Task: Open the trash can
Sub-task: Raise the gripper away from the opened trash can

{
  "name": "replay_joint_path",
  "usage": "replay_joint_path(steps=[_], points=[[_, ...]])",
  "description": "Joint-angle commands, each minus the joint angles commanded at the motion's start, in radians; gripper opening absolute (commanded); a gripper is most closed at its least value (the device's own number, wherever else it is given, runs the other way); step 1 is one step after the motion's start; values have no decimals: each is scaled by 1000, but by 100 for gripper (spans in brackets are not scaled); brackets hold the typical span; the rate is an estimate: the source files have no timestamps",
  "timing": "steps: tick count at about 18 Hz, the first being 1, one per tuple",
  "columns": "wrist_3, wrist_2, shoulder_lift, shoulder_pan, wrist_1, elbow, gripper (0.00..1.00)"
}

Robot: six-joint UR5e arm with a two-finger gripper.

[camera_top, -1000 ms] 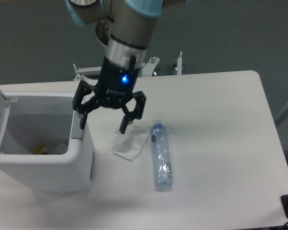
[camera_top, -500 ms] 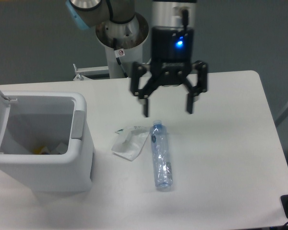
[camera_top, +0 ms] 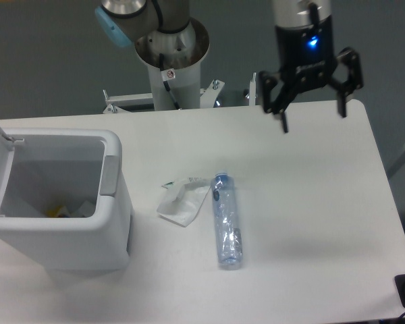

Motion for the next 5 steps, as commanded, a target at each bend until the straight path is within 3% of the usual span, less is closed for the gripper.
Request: replay_joint_path(steps=[5], points=[[230,29,57,58,-3,-71,100]])
